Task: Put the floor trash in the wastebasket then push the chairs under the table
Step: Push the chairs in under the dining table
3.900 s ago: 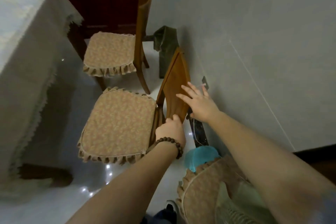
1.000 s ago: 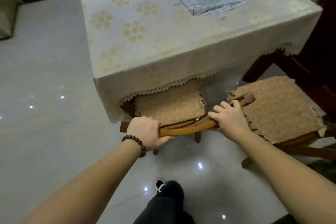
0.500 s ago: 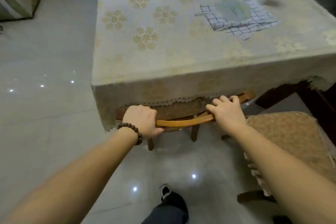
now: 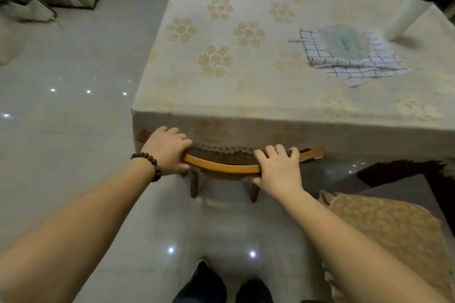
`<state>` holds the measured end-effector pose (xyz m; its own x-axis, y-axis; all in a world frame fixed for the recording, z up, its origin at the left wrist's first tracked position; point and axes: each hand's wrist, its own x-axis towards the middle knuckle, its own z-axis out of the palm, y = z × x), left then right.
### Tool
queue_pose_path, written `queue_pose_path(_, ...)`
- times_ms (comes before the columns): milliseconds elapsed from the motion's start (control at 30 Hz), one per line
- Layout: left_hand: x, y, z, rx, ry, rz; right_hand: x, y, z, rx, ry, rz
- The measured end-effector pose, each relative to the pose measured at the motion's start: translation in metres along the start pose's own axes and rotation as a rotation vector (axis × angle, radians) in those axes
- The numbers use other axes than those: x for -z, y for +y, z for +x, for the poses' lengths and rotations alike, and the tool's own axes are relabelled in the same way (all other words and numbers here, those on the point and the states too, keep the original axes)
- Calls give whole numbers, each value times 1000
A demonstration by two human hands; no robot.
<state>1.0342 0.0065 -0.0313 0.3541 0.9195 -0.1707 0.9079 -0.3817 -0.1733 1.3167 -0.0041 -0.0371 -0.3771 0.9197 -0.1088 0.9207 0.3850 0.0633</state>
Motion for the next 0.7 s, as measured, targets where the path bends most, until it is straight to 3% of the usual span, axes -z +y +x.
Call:
queue_pose_path(133,-12,25,-19,164,155,-69,4,14,-1,47,105,-24)
queue_pose_path(300,0,47,-28,278,131,-138,-1,22,-4,113,17,-56)
queue_pose_path(500,-4,73,-30,314,165,-135,-14,49,-7,214,194,-25)
queue_pose_path(700,-7,69,-17,328,128,-168,-20,56,6,222,237,-43)
